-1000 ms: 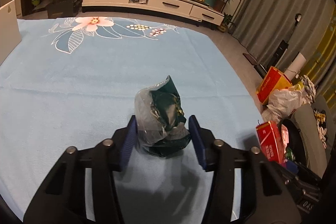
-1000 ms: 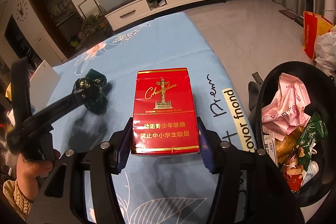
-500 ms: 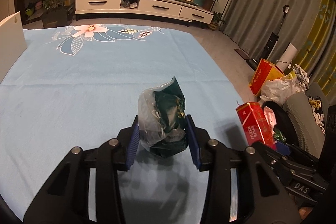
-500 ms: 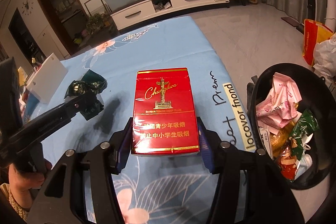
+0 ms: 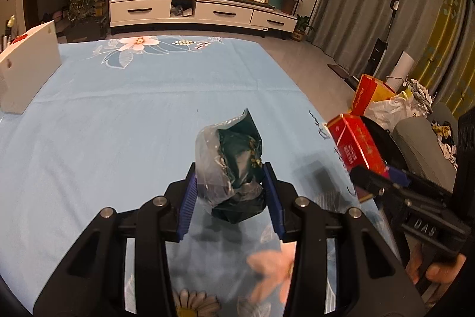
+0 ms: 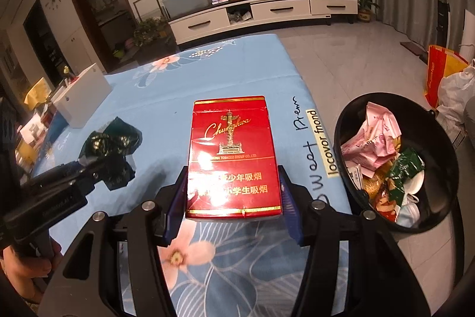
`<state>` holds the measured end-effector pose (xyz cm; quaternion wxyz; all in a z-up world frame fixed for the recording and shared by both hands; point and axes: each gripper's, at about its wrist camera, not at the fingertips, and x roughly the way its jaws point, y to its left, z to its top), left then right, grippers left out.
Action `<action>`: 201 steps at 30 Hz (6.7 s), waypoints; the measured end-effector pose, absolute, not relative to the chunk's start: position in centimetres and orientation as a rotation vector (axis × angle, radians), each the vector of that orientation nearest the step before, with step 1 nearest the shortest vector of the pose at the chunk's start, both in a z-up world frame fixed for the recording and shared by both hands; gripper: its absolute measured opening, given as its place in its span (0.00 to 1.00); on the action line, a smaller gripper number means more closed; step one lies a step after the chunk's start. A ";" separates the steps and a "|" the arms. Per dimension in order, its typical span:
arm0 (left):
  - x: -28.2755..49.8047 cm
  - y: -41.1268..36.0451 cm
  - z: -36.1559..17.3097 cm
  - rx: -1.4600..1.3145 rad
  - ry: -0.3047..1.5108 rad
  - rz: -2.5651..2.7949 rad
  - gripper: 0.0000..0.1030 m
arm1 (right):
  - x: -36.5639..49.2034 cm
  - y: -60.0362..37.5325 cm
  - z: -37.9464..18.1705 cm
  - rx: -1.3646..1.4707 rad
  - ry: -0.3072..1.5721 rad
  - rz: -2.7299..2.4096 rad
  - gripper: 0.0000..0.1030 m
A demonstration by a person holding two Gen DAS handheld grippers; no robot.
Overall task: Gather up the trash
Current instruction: 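Carry the red cigarette box and dark green bag over the black bin, then open both grippers to drop the box and bag into the bin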
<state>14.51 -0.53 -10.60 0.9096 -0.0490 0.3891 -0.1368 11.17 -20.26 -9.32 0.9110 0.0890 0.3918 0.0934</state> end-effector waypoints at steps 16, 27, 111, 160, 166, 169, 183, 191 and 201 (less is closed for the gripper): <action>7.9 0.9 -9.5 -0.099 0.792 -0.258 0.43 | 6.3 -19.7 -7.3 0.149 0.774 0.237 0.54; 5.1 2.2 -8.9 -0.107 0.773 -0.237 0.44 | 4.7 -18.6 -6.0 0.125 0.751 0.275 0.54; 5.8 -4.8 -9.2 0.084 0.791 -0.322 0.49 | 4.1 -27.5 -7.0 0.293 0.728 0.201 0.55; 14.4 -22.3 -9.6 0.213 0.811 -0.664 0.49 | 5.5 -40.2 -12.4 0.492 0.739 -0.063 0.55; 15.4 -24.0 -10.3 0.235 0.821 -0.678 0.49 | 6.1 -40.9 -12.9 0.500 0.739 -0.077 0.55; 15.9 -24.7 -10.7 0.240 0.830 -0.682 0.49 | 6.3 -41.2 -13.2 0.502 0.740 -0.082 0.55; 17.0 -26.2 -12.0 0.272 0.853 -0.689 0.49 | 7.1 -41.6 -14.1 0.502 0.754 -0.097 0.55; 17.4 -26.5 -12.5 0.280 0.862 -0.689 0.50 | 7.3 -41.6 -14.1 0.495 0.754 -0.104 0.55; 17.8 -26.9 -13.0 0.286 0.870 -0.690 0.50 | 7.8 -41.6 -14.3 0.484 0.763 -0.106 0.55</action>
